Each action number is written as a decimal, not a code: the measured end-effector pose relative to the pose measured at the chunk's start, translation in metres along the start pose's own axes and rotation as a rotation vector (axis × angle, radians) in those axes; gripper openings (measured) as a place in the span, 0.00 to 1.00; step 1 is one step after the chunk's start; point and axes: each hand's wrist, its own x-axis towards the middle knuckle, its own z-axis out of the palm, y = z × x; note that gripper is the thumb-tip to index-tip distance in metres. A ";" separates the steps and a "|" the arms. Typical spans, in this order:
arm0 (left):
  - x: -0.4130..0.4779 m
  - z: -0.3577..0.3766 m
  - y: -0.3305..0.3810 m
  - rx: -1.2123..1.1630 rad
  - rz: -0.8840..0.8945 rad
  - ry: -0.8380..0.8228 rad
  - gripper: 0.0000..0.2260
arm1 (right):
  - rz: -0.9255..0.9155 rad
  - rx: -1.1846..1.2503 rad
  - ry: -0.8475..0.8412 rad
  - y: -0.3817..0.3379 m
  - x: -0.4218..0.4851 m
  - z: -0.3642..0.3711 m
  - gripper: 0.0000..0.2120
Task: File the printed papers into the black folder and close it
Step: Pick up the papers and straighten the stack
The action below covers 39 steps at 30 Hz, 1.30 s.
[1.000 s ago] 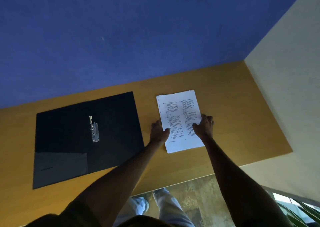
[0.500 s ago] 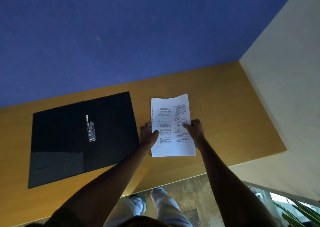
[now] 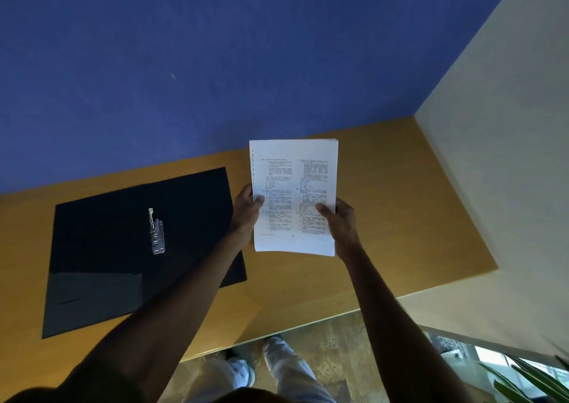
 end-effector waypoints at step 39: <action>-0.018 -0.045 -0.009 0.349 0.170 0.304 0.58 | -0.393 -1.289 -0.240 -0.101 0.049 -0.011 0.12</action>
